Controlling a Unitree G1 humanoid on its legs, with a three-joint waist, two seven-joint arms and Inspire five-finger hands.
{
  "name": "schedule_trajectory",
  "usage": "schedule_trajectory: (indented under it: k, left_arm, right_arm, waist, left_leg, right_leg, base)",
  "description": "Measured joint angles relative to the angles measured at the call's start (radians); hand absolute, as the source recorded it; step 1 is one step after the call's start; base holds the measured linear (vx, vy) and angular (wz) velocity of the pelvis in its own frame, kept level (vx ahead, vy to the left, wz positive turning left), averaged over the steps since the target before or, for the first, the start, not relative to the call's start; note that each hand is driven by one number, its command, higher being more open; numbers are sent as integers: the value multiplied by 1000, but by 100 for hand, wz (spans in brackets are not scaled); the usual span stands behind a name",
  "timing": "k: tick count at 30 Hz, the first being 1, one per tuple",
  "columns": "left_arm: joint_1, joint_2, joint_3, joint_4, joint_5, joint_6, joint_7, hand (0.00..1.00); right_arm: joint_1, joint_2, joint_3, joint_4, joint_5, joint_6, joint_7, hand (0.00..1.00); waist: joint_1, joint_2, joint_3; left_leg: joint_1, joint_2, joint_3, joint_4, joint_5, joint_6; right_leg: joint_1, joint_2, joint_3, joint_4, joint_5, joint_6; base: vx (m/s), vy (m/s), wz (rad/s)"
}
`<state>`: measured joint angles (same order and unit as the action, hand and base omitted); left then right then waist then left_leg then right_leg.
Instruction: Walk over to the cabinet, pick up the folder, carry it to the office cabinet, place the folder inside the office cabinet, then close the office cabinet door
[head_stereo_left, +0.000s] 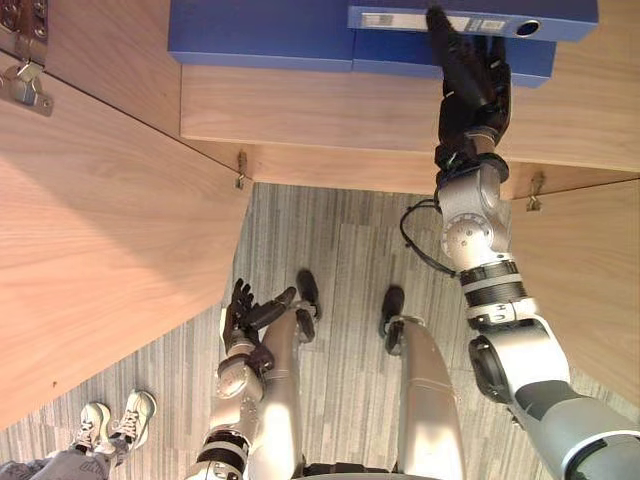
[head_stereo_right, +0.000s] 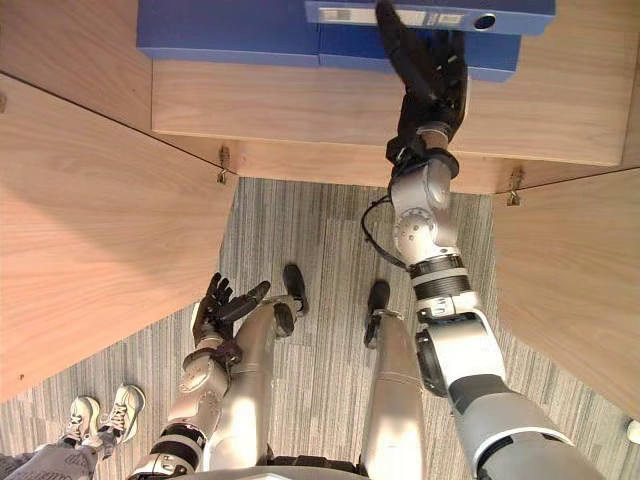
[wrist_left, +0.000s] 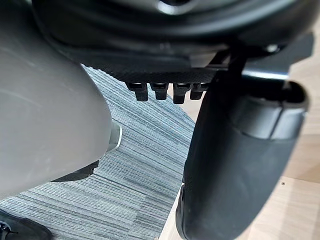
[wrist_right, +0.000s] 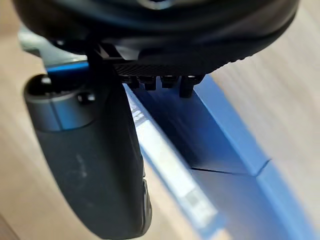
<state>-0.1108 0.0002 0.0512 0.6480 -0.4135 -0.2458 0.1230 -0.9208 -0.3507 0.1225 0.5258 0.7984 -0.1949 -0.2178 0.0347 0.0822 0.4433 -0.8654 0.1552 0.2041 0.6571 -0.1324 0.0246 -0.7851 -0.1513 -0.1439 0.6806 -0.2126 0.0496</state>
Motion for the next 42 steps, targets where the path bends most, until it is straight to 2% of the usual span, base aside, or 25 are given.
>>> schedule_trajectory:
  k: [2, 3, 5, 8, 12, 18, 24, 29, 31, 35, 42]
  left_arm:
    - [-1, 6, -1, 18, -1, -3, -9, 100]
    - [-1, 12, -3, 20, -1, -3, -17, 100]
    - [-1, 28, -12, 37, -1, -8, -29, 100]
    - [-1, 42, -23, 59, -1, -14, -47, 100]
    - [-1, 56, -40, 70, -1, -14, -62, 100]
    - [-2, 55, -40, 75, -1, -20, -71, 100]
    - [-2, 54, -39, 75, -1, -21, -80, 100]
    - [-2, 52, -33, 65, -1, -24, -76, 100]
    - [-3, 44, -23, 54, -1, -24, -73, 100]
    - [-4, 19, 0, 32, -2, -26, -55, 100]
    - [-4, 15, 9, 3, -2, -25, -35, 100]
  right_arm:
    - [9, -40, 34, 9, -42, 10, 38, 100]
    - [24, -60, 50, 9, -69, 10, 65, 0]
    - [66, -105, 87, 7, -139, 11, 121, 0]
    - [132, -137, 119, 12, -207, 10, 145, 0]
    - [163, -157, 142, 71, -255, 38, 167, 0]
    - [184, -156, 149, 65, -302, 37, 178, 0]
    - [180, -151, 152, 51, -419, 41, 171, 0]
    - [65, -84, 159, 67, -547, 67, 92, 0]
    - [-42, -41, 159, 131, -603, 82, 43, 0]
    - [-167, -8, 161, 221, -643, 107, -10, 0]
    - [-247, 14, 152, 292, -633, 125, -46, 0]
  waist:
    - [-2, -4, -6]
    - [-2, -8, -9]
    - [-3, -22, -16]
    - [-3, -32, -29]
    - [-1, -33, -33]
    - [5, -33, -33]
    - [16, -33, -33]
    - [17, -32, -34]
    - [23, -32, -34]
    - [36, -32, -33]
    - [31, -29, -33]
  left_leg:
    - [2, 0, 3, -8, 3, 0]
    - [4, 0, 4, -12, 4, -1]
    - [17, -2, 5, -22, 6, -2]
    - [32, -4, 5, -34, 6, -3]
    - [40, -10, 5, -50, 10, -5]
    - [41, -14, 5, -62, 15, -7]
    - [41, -18, 5, -74, 18, -8]
    - [21, -19, 4, -82, 27, -10]
    - [6, -19, 3, -81, 32, -10]
    - [-11, -19, -4, -71, 33, -10]
    - [-55, -25, -20, -57, 48, -6]
  right_leg:
    - [0, 0, 1, -5, 3, 0]
    - [1, 0, 1, -7, 3, 0]
    - [13, 0, 0, -15, 3, 0]
    - [29, 0, -3, -28, 3, 0]
    - [35, -3, -4, -37, 4, 0]
    - [35, -4, -6, -45, 4, 0]
    - [35, -6, -8, -53, 5, 0]
    - [11, -5, -9, -53, 7, -2]
    - [-6, -5, -10, -51, 10, -5]
    - [-13, -6, -18, -47, 10, -5]
    - [-55, -16, -30, -8, 10, -8]
  base:
    - [0, 0, 0]
    - [5, -36, 0]
    - [18, -44, 1]
    - [8, -10, 0]
    - [5, -10, 2]
    - [3, -5, 1]
    - [0, 0, 0]
    - [5, -28, 0]
    - [2, -19, 1]
    - [4, -13, 4]
    - [-38, -24, 8]
